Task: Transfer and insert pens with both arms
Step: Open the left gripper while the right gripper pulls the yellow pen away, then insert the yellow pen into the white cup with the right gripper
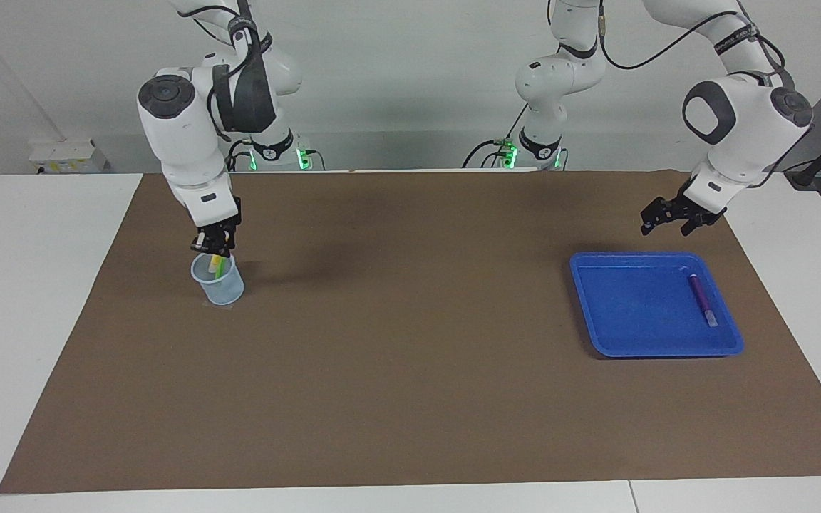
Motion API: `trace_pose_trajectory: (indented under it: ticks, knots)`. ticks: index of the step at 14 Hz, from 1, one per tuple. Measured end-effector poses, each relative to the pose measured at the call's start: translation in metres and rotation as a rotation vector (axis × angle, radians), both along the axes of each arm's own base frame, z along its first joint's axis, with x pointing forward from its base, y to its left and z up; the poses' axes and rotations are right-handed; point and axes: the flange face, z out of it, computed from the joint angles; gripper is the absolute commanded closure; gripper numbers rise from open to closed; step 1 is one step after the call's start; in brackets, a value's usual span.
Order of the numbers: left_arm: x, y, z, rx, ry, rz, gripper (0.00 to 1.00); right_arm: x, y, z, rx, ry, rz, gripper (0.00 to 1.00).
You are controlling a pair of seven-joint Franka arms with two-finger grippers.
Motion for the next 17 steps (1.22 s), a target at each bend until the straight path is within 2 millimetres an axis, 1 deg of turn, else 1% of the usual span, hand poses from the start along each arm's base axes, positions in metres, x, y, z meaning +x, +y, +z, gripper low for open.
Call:
trace_pose_trajectory:
  ticks: [3,5,7,8,9,10,11,12,13,14,15,16,17]
  knots:
    - [0.005,0.004,-0.017,-0.006,0.011,-0.003,0.0,-0.006,-0.009,-0.02,0.001,0.013,-0.028,1.0]
    - [0.006,0.002,-0.022,-0.008,0.015,-0.007,0.0,-0.009,-0.018,-0.028,0.001,0.018,-0.055,1.0]
    - [0.009,-0.001,-0.023,-0.006,0.005,-0.013,0.0,-0.009,-0.023,-0.032,0.003,0.002,-0.072,1.0]
    - [0.01,-0.002,-0.023,-0.005,0.001,-0.017,0.0,-0.009,-0.025,-0.033,0.004,-0.006,-0.092,0.96]
    - [0.011,-0.003,-0.023,-0.005,-0.002,-0.026,0.0,-0.009,-0.025,-0.034,0.004,-0.009,-0.114,0.84]
    - [0.012,-0.005,-0.022,-0.005,-0.007,-0.043,0.0,-0.009,-0.023,-0.034,0.003,-0.011,-0.13,0.68]
    - [0.013,-0.006,-0.021,-0.005,-0.01,-0.067,0.0,-0.009,-0.021,-0.034,0.004,-0.012,-0.139,0.47]
    - [0.014,-0.005,-0.019,-0.005,-0.016,-0.09,0.0,-0.009,-0.019,-0.034,0.008,-0.013,-0.145,0.38]
    - [0.016,-0.004,-0.016,-0.004,-0.023,-0.103,0.0,-0.009,-0.018,-0.034,0.018,-0.011,-0.153,0.17]
    - [0.017,-0.004,-0.014,-0.003,-0.027,-0.109,0.0,-0.01,-0.018,-0.035,0.029,-0.01,-0.16,0.0]
    - [0.018,-0.003,-0.014,-0.003,-0.03,-0.111,0.0,-0.01,-0.017,-0.035,0.039,-0.008,-0.166,0.0]
    - [0.018,-0.001,-0.014,-0.001,-0.035,-0.111,0.05,-0.01,-0.017,-0.035,0.043,-0.008,-0.168,0.0]
    - [0.018,0.002,-0.015,0.001,-0.041,-0.112,0.05,-0.01,-0.016,-0.035,0.048,-0.008,-0.17,0.0]
